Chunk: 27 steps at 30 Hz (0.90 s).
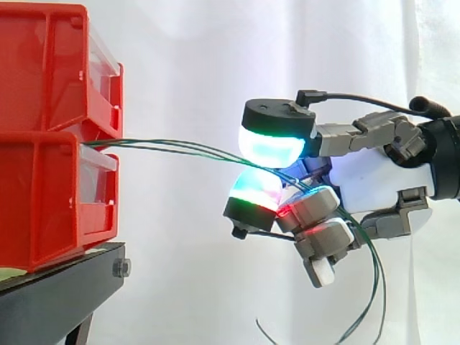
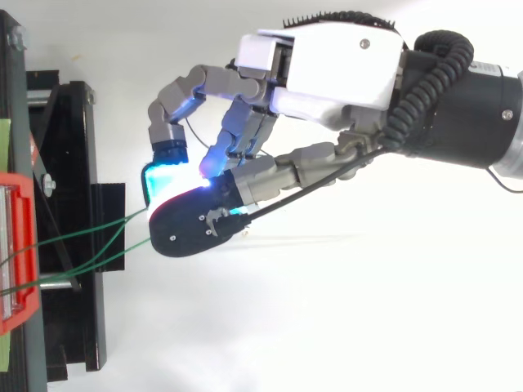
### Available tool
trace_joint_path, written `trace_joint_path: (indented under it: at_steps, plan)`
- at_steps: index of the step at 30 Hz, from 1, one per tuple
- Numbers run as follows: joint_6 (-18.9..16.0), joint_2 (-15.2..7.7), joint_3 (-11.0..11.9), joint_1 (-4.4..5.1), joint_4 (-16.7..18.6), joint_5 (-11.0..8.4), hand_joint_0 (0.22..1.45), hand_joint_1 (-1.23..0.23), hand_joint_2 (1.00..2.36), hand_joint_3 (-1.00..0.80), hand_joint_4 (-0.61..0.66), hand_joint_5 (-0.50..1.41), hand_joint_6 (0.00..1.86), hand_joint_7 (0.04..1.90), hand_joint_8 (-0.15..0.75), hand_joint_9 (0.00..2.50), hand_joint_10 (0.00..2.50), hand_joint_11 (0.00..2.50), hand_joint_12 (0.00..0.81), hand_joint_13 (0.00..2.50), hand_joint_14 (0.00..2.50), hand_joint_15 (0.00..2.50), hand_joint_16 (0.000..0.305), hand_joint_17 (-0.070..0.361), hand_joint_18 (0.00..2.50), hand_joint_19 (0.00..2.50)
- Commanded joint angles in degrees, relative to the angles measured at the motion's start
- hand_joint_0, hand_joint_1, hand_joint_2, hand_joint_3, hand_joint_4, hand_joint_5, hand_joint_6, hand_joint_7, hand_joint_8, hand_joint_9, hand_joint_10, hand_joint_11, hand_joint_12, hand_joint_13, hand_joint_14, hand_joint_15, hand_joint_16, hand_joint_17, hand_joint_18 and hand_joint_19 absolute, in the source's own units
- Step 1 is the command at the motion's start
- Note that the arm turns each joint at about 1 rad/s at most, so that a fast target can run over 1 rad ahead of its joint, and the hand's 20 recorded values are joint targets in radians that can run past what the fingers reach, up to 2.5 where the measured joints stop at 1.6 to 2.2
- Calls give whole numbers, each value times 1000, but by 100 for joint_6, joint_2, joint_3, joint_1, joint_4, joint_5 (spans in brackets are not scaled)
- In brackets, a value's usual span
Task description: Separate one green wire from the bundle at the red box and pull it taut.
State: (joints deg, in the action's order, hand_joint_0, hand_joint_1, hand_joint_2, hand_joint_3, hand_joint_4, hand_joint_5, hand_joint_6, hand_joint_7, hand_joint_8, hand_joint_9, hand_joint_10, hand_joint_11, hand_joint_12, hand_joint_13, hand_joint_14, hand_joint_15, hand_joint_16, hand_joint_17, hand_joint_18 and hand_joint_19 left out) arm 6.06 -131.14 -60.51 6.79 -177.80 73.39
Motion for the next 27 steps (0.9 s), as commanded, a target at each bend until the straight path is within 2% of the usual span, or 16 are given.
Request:
trace_joint_path:
  at_steps: [1, 7, 16, 18, 20, 22, 27]
  plan:
    - [0, 1, 4, 6, 0, 0, 612, -776, 1016, -289, 140, -202, 878, 1128, 295, 1126, 3, 1711, 360, 1181, 26, 1153, 55, 123, 958, 634]
    - [0, 1, -5, 6, 0, 0, 682, -885, 1007, -426, 128, -206, 889, 1122, 294, 1109, 3, 1720, 360, 1167, 28, 1140, 54, 122, 946, 587]
    - [0, 1, -5, 6, -9, -18, 710, -887, 1000, -500, 148, -200, 893, 1104, 296, 1116, 5, 1712, 359, 1170, 28, 1127, 53, 119, 946, 578]
    - [0, -8, -5, 6, 0, -18, 675, -862, 1000, -500, 147, -199, 893, 1094, 296, 1121, 3, 1723, 364, 1174, 26, 1133, 53, 119, 946, 587]
    - [0, 1, -5, 6, 0, -18, 586, -772, 1000, -500, 163, -196, 887, 1102, 306, 1141, 4, 1729, 372, 1186, 28, 1146, 54, 121, 956, 622]
    - [0, 1, -14, 15, 0, -18, 549, -713, 1000, -500, 172, -195, 882, 1089, 313, 1155, 1, 1711, 380, 1204, 27, 1147, 56, 125, 976, 632]
    - [-9, 1, -66, 24, 26, -35, 545, -594, 1000, -500, 175, -194, 870, 1092, 309, 1174, 0, 1698, 382, 1225, 25, 1160, 56, 126, 987, 648]
